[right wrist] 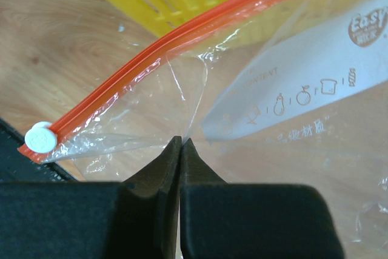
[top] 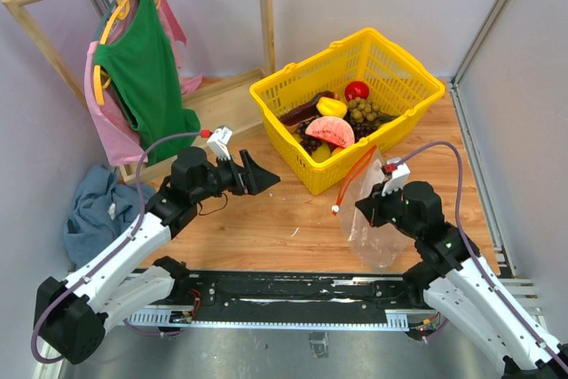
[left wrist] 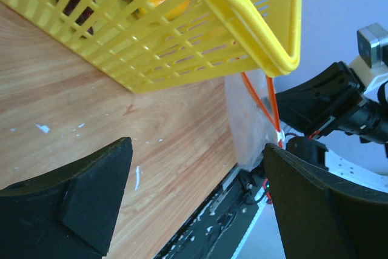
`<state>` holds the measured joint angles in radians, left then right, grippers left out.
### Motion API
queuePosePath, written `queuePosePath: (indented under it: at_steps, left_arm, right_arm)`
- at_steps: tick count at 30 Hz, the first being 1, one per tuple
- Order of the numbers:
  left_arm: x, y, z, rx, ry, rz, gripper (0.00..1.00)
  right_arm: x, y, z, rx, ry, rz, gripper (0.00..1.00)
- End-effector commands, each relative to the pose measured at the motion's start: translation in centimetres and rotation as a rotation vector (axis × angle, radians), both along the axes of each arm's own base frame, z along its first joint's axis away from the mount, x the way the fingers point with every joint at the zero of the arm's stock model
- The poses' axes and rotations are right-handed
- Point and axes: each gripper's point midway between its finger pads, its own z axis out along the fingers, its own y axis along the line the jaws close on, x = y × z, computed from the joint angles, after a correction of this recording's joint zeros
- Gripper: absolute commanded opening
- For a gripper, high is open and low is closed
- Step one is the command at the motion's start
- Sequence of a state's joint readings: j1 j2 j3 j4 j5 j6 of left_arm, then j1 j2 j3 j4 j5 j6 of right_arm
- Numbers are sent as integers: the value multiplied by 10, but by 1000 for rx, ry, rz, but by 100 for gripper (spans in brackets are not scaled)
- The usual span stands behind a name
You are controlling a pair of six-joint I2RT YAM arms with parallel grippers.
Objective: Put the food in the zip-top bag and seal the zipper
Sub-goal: Pick up the zipper food storage bag at the corner of the board, then move the bin to the corner of the board.
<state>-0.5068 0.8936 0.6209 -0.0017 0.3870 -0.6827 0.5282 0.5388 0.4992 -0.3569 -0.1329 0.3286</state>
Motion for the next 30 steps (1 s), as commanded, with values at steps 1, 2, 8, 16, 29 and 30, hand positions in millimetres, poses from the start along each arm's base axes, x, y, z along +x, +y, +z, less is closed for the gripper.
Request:
queuePosePath:
  at_steps: [1,2,8,16,29,30]
  left_arm:
    - [-4,-12,15,-86,-18,-6,92]
    - [-6,-15,16,-99,-18,-12,91]
    - [-15,-36,18,-134,1,-58,84]
    - [-19,-58,4,-119,48,-96,78]
    - [-30,-88,-14,-92,108,-181,66]
    - [-29,-89,-14,-92,107,-181,66]
  right_arm:
    - [-13,28,16,69,-102,175,1]
    - [-15,32,18,74,-117,200,1]
    - [-33,59,22,113,-151,372,1]
    - [-51,80,27,125,-181,499,1]
    - [-66,99,28,96,-198,600,1]
    - [-66,99,29,96,-201,602,1]
